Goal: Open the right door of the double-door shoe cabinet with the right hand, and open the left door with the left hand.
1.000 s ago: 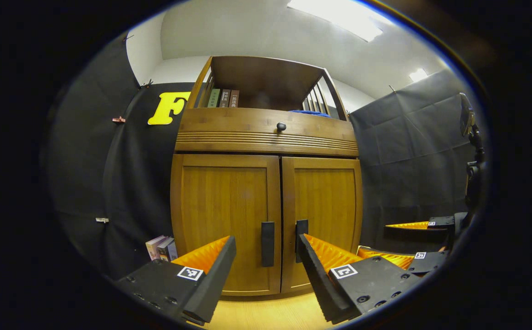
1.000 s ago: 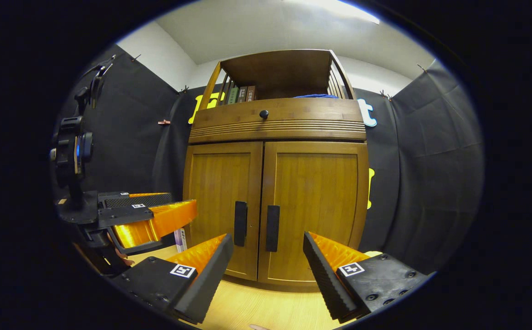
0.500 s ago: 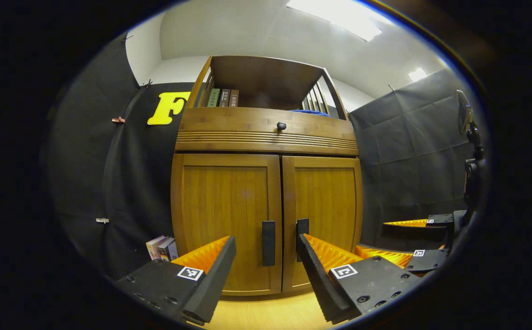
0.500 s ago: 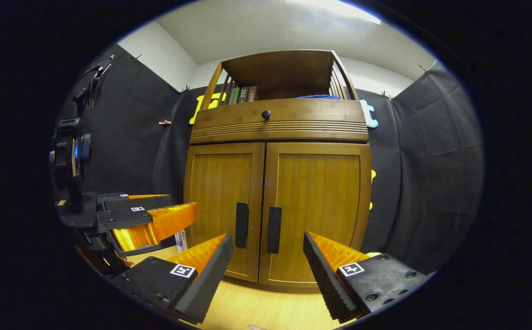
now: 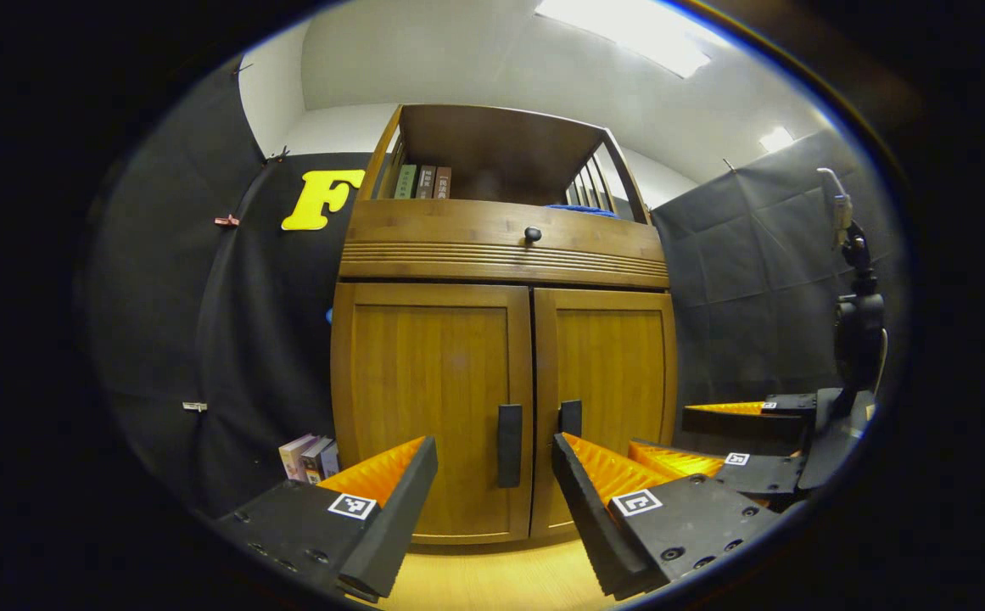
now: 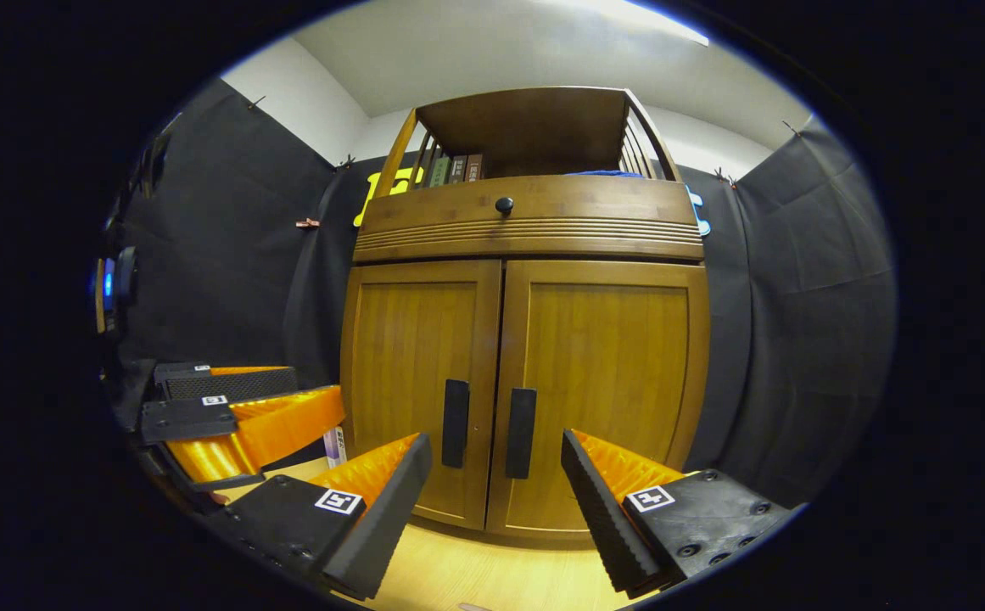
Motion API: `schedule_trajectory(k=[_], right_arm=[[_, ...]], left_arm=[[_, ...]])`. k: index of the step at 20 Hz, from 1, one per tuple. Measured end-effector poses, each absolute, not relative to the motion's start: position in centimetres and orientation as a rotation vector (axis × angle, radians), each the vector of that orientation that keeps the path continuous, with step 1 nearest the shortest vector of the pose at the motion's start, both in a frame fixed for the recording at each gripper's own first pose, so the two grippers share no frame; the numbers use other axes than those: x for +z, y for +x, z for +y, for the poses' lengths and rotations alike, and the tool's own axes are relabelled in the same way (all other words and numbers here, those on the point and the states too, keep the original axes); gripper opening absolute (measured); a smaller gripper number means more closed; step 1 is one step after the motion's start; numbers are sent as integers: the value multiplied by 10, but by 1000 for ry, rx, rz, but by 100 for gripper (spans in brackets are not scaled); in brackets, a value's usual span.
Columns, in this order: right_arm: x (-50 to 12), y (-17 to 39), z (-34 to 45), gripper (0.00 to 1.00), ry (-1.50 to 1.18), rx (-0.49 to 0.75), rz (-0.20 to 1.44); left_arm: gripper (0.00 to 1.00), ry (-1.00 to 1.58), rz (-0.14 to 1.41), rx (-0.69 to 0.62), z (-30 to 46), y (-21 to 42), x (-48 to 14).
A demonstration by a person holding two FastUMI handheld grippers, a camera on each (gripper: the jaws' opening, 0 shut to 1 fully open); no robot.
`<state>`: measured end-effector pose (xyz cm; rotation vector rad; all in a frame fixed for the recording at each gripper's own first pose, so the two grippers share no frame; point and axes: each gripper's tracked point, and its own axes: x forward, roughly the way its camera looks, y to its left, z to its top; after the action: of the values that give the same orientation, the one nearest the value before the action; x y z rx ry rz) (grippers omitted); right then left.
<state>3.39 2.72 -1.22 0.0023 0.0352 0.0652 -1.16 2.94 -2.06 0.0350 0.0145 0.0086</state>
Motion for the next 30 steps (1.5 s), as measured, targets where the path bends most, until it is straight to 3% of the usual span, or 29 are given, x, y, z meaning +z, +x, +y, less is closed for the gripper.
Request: schedule_trajectory(k=[5, 16, 24, 28, 29, 30], right_arm=[[-12, 66, 38, 97, 46, 65, 32], [-50, 147, 15, 97, 12, -77, 60], [-78, 200, 4, 97, 52, -113, 89], [-91, 209, -12, 84, 31, -183, 120], [-90, 208, -14, 79, 21, -190, 125], [-93, 211, -8, 66, 30, -159, 126]], left_arm=[[86, 41, 15, 22, 44, -27, -25], [86, 58, 28, 34, 63, -50, -38], [86, 63, 57, 98, 92, -60, -49], [86, 59, 69, 140, 109, -62, -53], [86, 58, 72, 149, 112, -62, -54], [86, 57, 74, 154, 114, -61, -55]])
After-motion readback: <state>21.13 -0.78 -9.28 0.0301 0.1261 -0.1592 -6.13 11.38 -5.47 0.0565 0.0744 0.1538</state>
